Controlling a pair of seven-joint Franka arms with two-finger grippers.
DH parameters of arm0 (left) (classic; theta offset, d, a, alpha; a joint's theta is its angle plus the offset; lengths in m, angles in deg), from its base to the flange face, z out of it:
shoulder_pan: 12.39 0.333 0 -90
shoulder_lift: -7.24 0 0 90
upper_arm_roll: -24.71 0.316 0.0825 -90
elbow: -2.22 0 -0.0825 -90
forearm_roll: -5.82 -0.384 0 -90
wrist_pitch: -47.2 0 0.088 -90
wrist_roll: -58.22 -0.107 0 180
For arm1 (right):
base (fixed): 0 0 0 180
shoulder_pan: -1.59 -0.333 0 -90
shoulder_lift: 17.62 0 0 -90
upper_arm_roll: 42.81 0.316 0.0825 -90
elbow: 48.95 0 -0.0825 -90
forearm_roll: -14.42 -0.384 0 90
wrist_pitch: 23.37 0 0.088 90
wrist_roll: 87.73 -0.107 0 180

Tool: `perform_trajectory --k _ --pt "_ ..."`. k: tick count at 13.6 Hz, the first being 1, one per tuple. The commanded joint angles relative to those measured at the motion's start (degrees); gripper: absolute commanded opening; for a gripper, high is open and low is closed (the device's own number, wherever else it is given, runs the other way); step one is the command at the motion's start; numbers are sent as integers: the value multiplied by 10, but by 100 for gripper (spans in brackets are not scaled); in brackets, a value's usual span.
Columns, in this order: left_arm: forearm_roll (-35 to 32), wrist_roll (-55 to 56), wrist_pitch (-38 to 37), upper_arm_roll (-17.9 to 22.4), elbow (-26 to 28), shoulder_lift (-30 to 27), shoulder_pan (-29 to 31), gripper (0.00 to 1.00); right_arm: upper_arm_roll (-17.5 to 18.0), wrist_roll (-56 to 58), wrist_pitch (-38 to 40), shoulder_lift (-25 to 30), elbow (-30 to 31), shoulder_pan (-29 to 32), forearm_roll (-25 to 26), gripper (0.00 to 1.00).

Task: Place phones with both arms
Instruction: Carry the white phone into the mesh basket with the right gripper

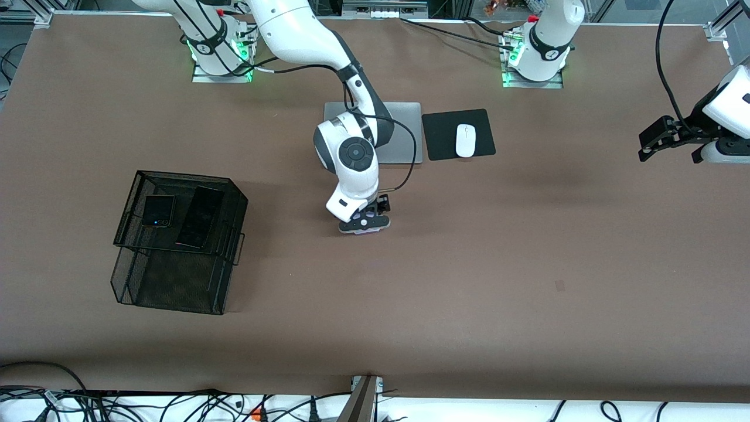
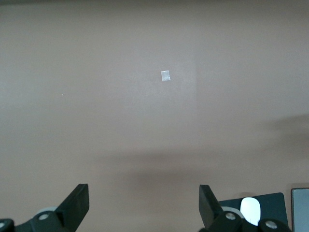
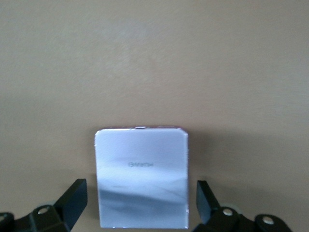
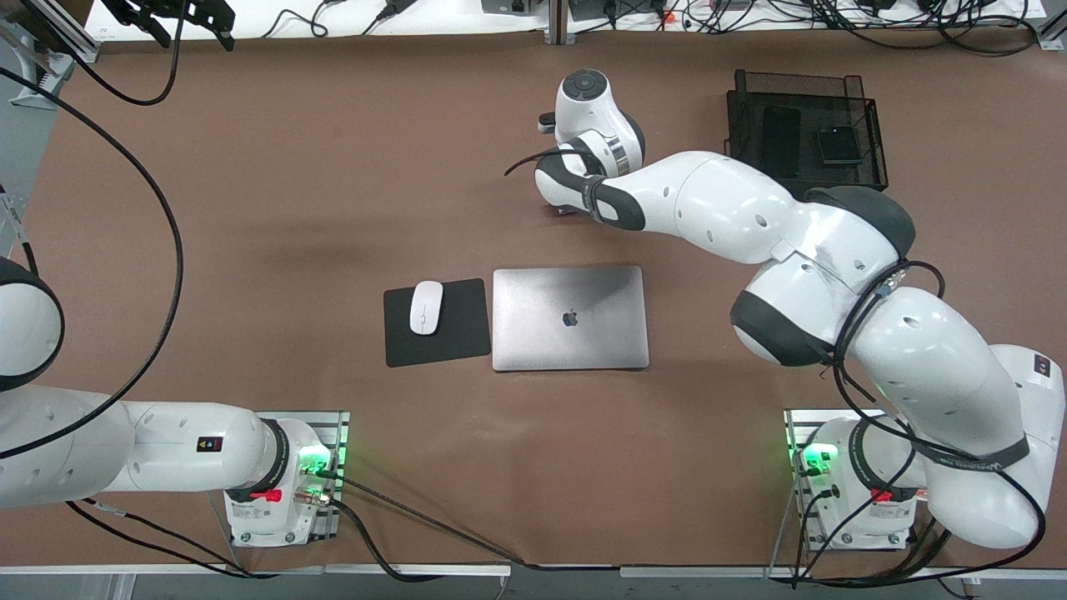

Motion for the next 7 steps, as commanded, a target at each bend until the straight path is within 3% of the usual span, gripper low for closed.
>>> perform_trajectory --k 1,4,5,6,7 --pt "-12 -7 -10 -6 -14 6 5 100 12 45 -26 -11 7 9 -47 100" --pt "-12 -10 -17 -5 -14 6 6 100 14 47 -26 -13 7 9 -47 100" --pt "-12 -10 -17 -6 -14 6 6 100 13 47 -26 -13 7 9 -47 94" --pt "-12 -9 -17 -6 -14 6 6 100 13 44 -25 -11 7 9 -47 56" --pt "-12 -9 -17 -6 -14 6 6 100 12 44 -21 -6 6 9 -47 26"
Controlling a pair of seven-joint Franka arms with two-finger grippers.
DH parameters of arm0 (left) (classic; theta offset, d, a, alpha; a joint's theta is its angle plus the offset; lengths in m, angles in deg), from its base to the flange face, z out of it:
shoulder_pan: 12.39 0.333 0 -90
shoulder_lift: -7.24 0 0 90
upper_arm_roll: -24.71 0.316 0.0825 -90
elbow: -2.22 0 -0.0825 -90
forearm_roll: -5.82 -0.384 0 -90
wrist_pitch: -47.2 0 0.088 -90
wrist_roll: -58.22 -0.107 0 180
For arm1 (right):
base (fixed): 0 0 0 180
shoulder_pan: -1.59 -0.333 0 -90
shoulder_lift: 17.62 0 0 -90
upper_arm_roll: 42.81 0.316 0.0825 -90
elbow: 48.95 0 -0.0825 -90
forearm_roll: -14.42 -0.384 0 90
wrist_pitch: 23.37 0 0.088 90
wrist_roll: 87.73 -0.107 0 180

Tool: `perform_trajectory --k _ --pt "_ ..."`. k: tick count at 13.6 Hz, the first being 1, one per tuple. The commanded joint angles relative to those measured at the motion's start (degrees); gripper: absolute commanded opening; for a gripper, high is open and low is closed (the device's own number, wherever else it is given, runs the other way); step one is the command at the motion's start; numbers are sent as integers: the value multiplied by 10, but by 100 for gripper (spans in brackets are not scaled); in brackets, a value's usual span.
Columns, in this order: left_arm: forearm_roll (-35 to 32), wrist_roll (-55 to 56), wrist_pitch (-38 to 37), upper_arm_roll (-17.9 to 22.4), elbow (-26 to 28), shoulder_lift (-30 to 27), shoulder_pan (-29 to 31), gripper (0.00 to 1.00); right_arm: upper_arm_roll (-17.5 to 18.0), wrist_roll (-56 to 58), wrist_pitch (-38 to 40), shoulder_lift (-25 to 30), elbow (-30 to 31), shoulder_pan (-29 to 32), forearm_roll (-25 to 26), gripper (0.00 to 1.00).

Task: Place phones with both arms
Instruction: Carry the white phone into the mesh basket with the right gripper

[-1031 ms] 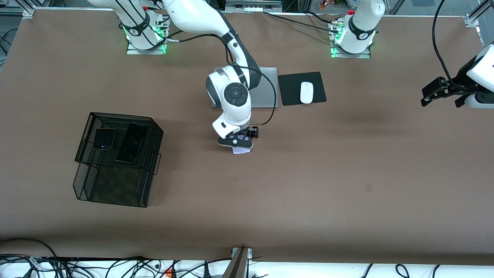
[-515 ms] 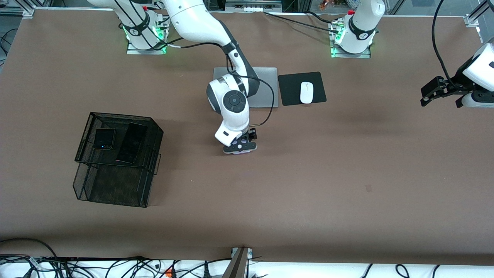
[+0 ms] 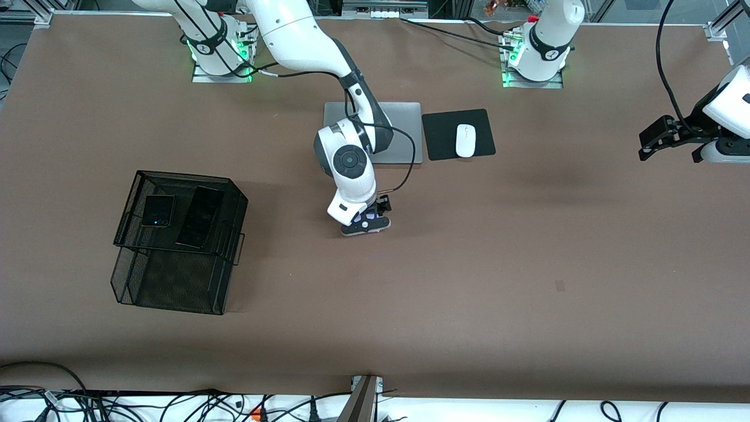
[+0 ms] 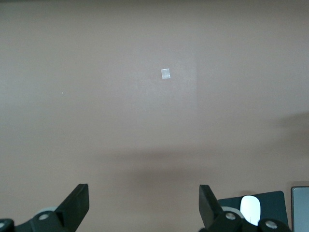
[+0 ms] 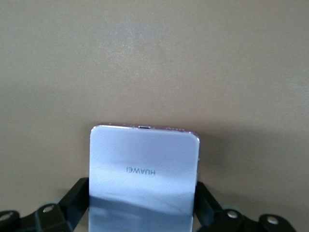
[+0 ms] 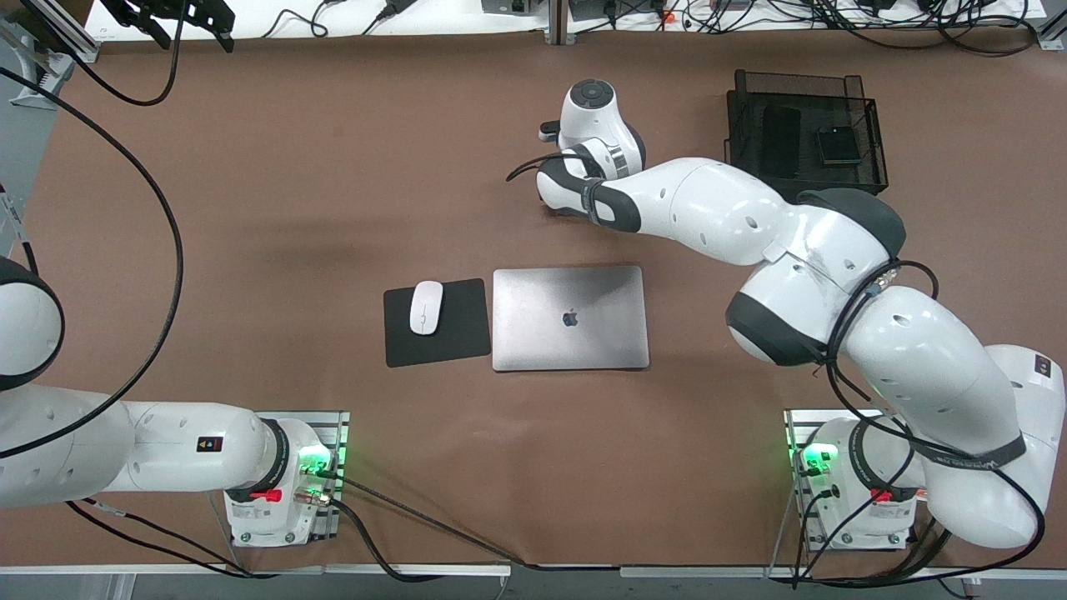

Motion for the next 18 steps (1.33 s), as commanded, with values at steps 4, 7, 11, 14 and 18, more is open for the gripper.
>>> perform_trajectory --k 4,7,11,14,18 --pt "-12 -9 -13 -6 -14 5 5 100 -34 -17 83 58 -5 2 -14 1" --pt "-12 -9 -13 -6 -14 5 5 100 -94 -25 196 101 -29 3 -14 0" --pt "-12 -11 -13 -6 -14 5 5 100 -227 -7 310 129 -34 5 -11 0" --pt "-12 -11 -13 -6 -14 5 5 100 -286 70 333 127 -34 53 -9 0" --pt "-12 -11 -13 -6 -14 5 5 100 -279 187 326 116 -58 175 -11 0"
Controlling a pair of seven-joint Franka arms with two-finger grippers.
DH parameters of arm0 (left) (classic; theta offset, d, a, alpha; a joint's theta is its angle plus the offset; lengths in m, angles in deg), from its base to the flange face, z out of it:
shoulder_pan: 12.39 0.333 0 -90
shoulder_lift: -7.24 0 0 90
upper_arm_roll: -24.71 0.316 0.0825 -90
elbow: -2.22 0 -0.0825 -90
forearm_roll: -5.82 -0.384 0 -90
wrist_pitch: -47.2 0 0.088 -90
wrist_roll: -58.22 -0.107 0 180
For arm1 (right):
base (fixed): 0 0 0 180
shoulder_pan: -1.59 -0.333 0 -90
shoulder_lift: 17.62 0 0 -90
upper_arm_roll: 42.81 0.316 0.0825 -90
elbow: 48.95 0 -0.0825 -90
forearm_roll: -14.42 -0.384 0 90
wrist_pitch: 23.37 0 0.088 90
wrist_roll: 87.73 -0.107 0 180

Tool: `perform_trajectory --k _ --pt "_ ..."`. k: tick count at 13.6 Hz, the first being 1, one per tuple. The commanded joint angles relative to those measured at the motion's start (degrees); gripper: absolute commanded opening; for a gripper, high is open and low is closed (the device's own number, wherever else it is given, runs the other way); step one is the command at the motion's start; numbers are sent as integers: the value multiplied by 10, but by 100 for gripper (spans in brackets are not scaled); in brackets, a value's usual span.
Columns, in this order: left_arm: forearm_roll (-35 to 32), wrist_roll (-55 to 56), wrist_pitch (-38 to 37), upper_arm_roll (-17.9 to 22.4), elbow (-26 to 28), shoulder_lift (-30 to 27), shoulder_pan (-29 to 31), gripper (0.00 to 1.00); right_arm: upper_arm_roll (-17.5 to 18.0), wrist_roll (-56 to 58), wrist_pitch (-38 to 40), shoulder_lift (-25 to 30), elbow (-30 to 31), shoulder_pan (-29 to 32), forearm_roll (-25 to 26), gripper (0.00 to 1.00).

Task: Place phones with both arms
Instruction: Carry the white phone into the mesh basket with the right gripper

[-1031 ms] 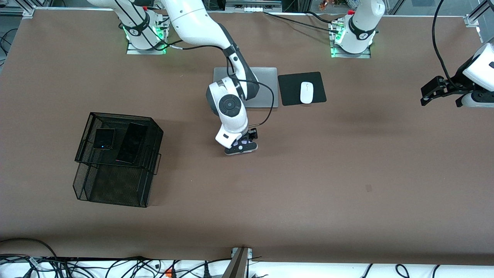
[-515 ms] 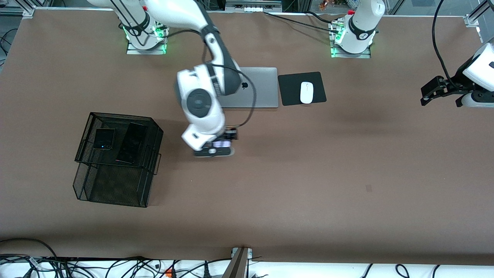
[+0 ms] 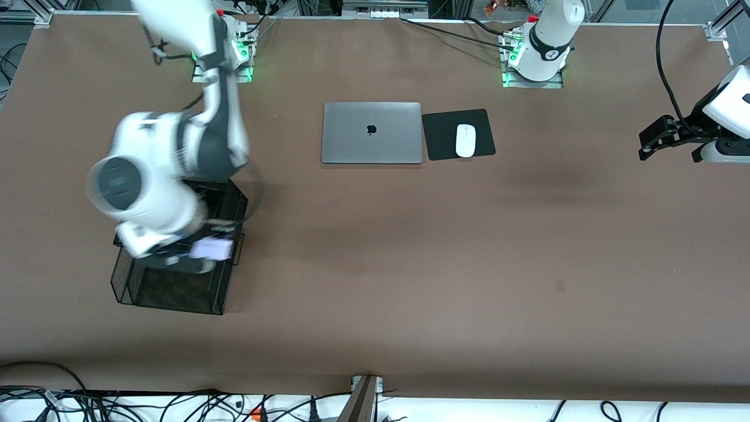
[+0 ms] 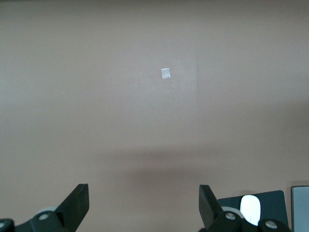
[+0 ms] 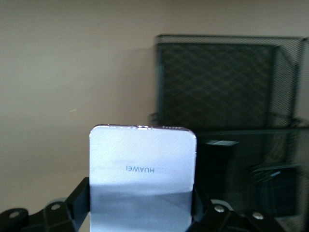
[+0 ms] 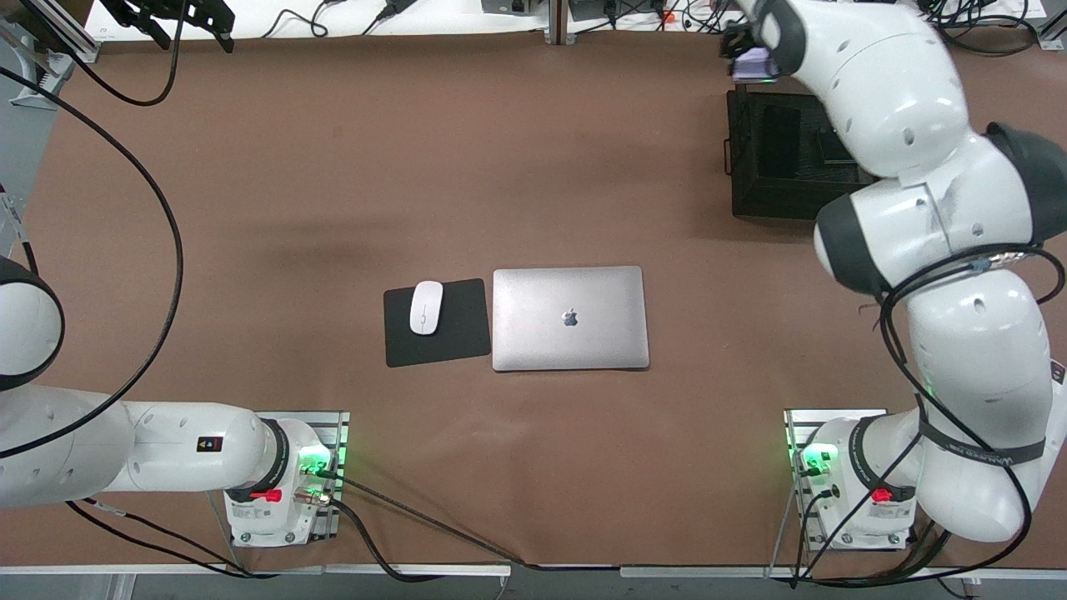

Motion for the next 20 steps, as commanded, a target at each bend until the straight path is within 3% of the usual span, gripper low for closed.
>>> perform_trajectory --k 1,3,5,11,14,16,17,20 --pt "-12 -10 -12 -6 -14 5 5 100 9 67 -1 -20 -38 68 -9 0" --pt "-12 -10 -12 -6 -14 5 5 100 20 112 -47 -47 -53 106 -9 0" --pt "-12 -10 -12 -6 -14 5 5 100 66 140 -83 -50 -51 144 -9 0" --pt "-12 -10 -12 -6 -15 5 5 100 152 161 -141 -75 -40 211 -12 0" --pt "-12 -9 -12 -6 -15 5 4 100 168 161 -175 -86 -27 218 -12 0" --pt "-12 -9 -12 -6 -15 5 5 100 169 161 -187 -94 -21 220 -29 72" --pt "-12 -10 -12 -6 -15 5 4 100 168 161 -187 -94 -21 220 -39 100" --pt "-12 -10 -12 -6 -15 5 5 100 167 163 -165 -84 -25 221 -34 100"
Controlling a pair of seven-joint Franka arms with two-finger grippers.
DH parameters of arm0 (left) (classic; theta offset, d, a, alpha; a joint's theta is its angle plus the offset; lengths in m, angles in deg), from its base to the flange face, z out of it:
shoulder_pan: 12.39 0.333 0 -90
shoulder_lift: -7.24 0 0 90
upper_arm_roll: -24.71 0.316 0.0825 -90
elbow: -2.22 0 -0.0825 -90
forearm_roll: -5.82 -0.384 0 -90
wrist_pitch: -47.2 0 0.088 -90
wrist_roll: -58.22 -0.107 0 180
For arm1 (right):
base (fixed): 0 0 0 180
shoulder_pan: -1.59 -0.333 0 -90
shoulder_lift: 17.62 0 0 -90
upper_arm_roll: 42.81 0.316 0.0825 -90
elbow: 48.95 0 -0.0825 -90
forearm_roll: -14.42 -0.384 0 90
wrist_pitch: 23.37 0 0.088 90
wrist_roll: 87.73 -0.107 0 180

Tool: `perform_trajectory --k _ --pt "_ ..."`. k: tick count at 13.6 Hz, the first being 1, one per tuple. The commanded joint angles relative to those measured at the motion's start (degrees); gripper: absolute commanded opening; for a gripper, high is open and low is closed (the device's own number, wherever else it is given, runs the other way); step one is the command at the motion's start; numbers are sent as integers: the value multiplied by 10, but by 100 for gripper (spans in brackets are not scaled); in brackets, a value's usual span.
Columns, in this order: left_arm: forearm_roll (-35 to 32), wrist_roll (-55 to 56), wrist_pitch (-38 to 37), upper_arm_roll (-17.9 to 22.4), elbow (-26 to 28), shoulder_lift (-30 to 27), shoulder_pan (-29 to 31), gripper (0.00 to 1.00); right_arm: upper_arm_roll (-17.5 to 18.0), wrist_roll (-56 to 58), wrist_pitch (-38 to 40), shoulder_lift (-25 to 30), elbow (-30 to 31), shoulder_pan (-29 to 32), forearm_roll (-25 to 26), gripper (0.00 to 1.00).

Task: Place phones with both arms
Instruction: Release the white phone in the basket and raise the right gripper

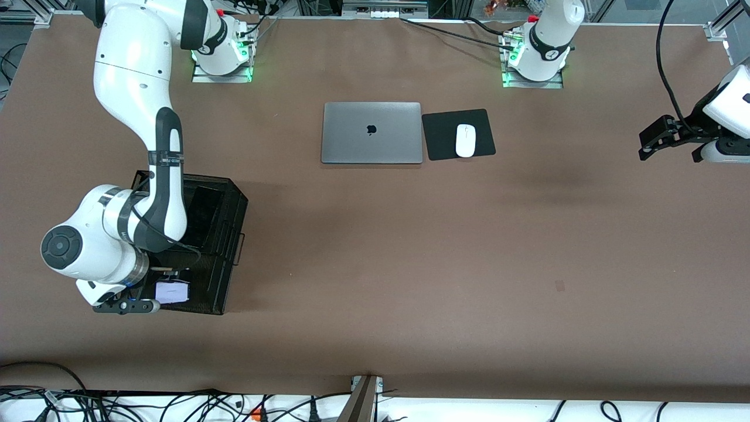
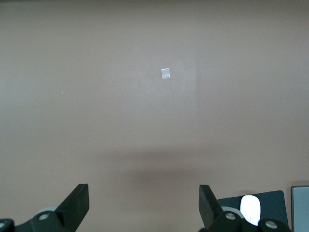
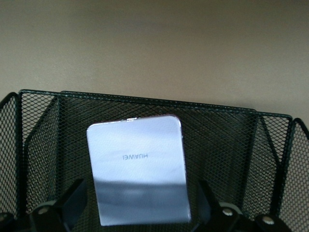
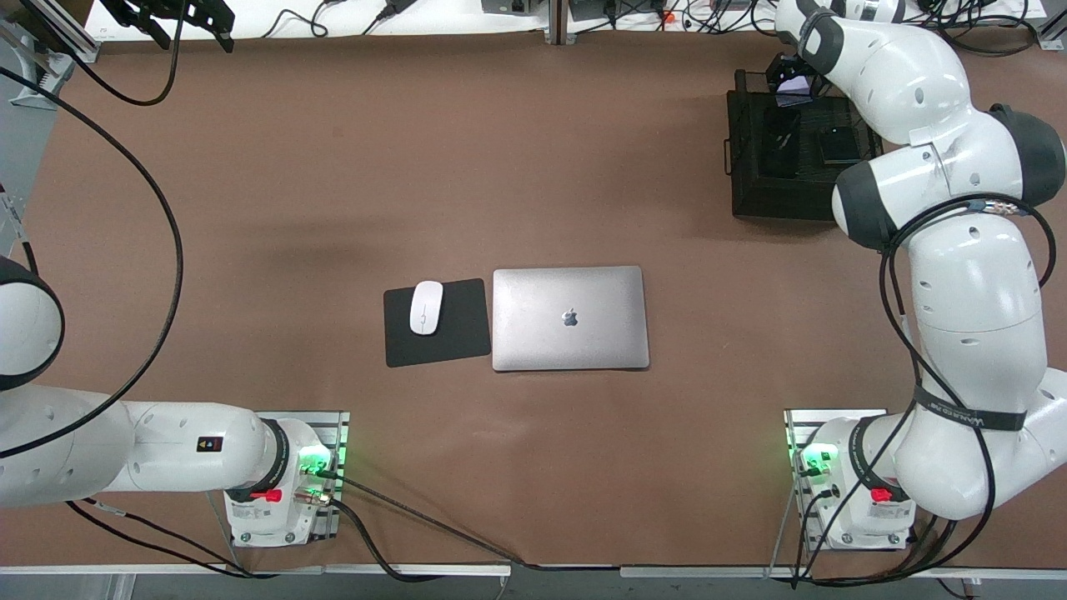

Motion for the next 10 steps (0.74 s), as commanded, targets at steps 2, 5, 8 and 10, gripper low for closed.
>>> perform_trajectory --k 2,5,8,10 --pt "-12 -10 -12 -6 -14 5 5 100 -12 11 68 41 -7 5 -6 100" --pt "-12 -10 -12 -6 -14 5 5 100 -62 15 156 85 -12 -16 -3 100" --pt "-12 -10 -12 -6 -14 5 5 100 -75 2 215 145 -9 -47 59 100" --pt "-12 -10 -12 -6 -14 5 5 100 -109 -3 251 181 5 -88 95 100"
